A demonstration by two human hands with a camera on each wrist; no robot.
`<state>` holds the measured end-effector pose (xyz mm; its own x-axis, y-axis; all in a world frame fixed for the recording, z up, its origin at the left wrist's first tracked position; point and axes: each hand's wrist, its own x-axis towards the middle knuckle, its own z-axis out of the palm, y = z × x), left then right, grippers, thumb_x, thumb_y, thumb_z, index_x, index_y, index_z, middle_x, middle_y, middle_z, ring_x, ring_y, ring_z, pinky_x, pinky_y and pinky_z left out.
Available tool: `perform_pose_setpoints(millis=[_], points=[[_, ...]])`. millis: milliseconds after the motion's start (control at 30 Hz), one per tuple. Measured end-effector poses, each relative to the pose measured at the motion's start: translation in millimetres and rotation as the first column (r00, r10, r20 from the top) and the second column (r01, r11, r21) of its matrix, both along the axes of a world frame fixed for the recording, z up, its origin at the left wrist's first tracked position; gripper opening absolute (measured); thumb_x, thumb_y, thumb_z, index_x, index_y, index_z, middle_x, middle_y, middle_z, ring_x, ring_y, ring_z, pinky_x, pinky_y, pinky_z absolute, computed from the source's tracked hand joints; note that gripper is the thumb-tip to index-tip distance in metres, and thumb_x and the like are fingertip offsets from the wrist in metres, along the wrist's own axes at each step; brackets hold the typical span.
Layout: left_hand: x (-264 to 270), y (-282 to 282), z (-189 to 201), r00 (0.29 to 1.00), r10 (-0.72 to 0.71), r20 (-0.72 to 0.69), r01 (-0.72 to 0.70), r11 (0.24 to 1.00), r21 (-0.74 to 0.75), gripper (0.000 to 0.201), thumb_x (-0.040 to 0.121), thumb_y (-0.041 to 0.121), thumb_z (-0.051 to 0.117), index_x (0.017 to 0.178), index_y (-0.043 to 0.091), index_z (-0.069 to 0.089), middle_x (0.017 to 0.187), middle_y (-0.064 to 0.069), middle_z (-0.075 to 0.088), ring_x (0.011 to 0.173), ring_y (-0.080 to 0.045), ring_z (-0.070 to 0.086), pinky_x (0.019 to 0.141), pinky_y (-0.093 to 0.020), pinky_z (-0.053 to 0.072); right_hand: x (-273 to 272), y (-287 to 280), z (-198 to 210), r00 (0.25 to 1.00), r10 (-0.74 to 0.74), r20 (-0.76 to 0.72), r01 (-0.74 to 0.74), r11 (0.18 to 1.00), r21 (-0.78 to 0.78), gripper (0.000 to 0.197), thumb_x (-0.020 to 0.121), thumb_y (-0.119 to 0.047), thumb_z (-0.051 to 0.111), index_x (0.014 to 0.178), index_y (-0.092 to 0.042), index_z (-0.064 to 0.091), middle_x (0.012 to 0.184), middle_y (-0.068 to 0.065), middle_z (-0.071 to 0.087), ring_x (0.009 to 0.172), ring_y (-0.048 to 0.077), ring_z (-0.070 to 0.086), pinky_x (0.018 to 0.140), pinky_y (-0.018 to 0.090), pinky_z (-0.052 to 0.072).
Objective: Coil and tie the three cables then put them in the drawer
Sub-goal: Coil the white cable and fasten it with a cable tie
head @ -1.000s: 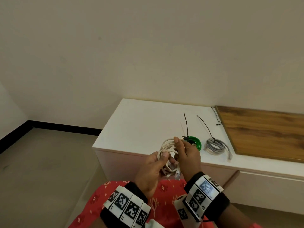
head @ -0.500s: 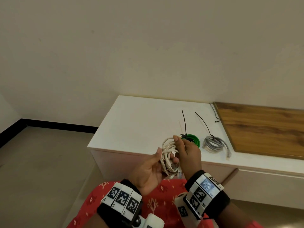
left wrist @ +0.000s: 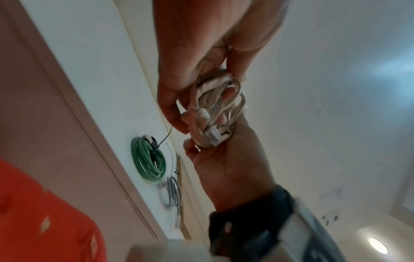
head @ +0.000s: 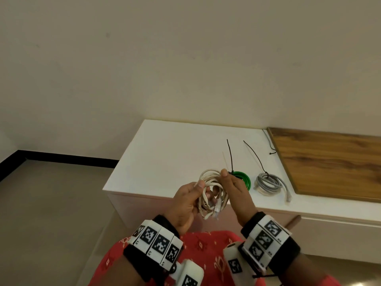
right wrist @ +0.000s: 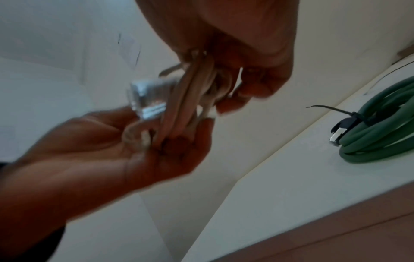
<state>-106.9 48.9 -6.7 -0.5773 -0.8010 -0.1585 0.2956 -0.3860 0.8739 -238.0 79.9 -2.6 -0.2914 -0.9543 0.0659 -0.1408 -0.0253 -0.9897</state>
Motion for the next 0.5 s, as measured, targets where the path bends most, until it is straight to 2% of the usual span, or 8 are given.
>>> perform_pose_setpoints(millis=[33,100,167,300,367,433,500], points=[[0.5,-5.0,0.5,1.000,0.004,0.004,-0.004,1.000,-0.003,0.026,0.081,0.030,0.048,0.076,0.007,0.057,0.053,0.003,0.058,0.052,-0.012,0.059,0.059,-0.028,0.048,-7.2,-1.3,1.0,0.998,0.043,0.034,-0.045,0.998,0.053,0.047,0.090,-0.043,0.032,0.082,-0.013,0.068,0.073,-0.001,0.069,0.069,0.010,0.063,0.067,0.024,0.049],[2.0,-17.1,1.4,1.000,0.012,0.001,-0.012,1.000,0.003,0.025,0.085,0.027,0.045,0.073,0.007,0.054,0.052,0.002,0.057,0.053,-0.013,0.058,0.061,-0.028,0.047,-28.3,-4.7,2.2,0.997,0.046,0.065,-0.056,0.985,0.166,0.047,0.095,-0.039,0.031,0.100,-0.006,0.064,0.083,0.007,0.067,0.076,0.015,0.061,0.070,0.029,0.047],[2.9,-28.9,1.2,1.000,0.012,0.005,-0.012,1.000,0.013,0.027,0.091,0.024,0.041,0.075,0.006,0.052,0.053,0.002,0.056,0.053,-0.014,0.058,0.059,-0.028,0.047,-55.1,-7.6,4.0,0.999,0.002,0.036,-0.010,0.971,0.238,0.035,0.095,-0.031,0.039,0.104,-0.004,0.061,0.083,0.009,0.065,0.077,0.018,0.059,0.070,0.030,0.047],[-1.4,-47.6,-3.0,1.000,0.002,0.026,-0.003,1.000,0.026,0.028,0.094,0.022,0.037,0.078,0.005,0.051,0.054,0.001,0.055,0.052,-0.013,0.058,0.055,-0.025,0.049,-119.2,-17.7,8.5,0.986,-0.020,-0.167,0.077,0.937,0.339,0.008,0.091,-0.009,0.052,0.088,-0.008,0.060,0.074,0.007,0.064,0.066,0.016,0.057,0.059,0.022,0.047],[-4.9,-54.7,-4.5,0.999,0.002,0.036,-0.003,0.999,0.037,0.028,0.095,0.021,0.035,0.079,0.004,0.051,0.053,0.001,0.055,0.051,-0.013,0.058,0.052,-0.023,0.050,-151.7,-25.8,9.0,0.966,-0.024,-0.256,0.129,0.907,0.402,0.014,0.088,-0.001,0.055,0.077,-0.009,0.059,0.070,0.008,0.061,0.060,0.015,0.054,0.051,0.017,0.046],[-10.0,-62.2,-6.2,0.999,-0.003,0.040,0.001,0.998,0.056,0.028,0.096,0.020,0.035,0.081,0.003,0.051,0.052,0.001,0.055,0.051,-0.013,0.058,0.051,-0.023,0.050,-183.4,-35.9,8.5,0.932,-0.028,-0.362,0.202,0.868,0.454,0.020,0.085,0.004,0.055,0.071,-0.010,0.057,0.067,0.008,0.059,0.058,0.015,0.051,0.052,0.021,0.043],[-14.8,-69.3,-8.5,0.999,-0.009,0.047,0.006,0.997,0.076,0.028,0.095,0.021,0.036,0.081,0.003,0.051,0.053,0.000,0.055,0.051,-0.014,0.057,0.052,-0.023,0.050,-210.3,-49.5,8.6,0.865,-0.023,-0.502,0.300,0.825,0.480,0.022,0.084,0.004,0.055,0.068,-0.012,0.057,0.065,0.005,0.057,0.058,0.014,0.049,0.054,0.024,0.040]])
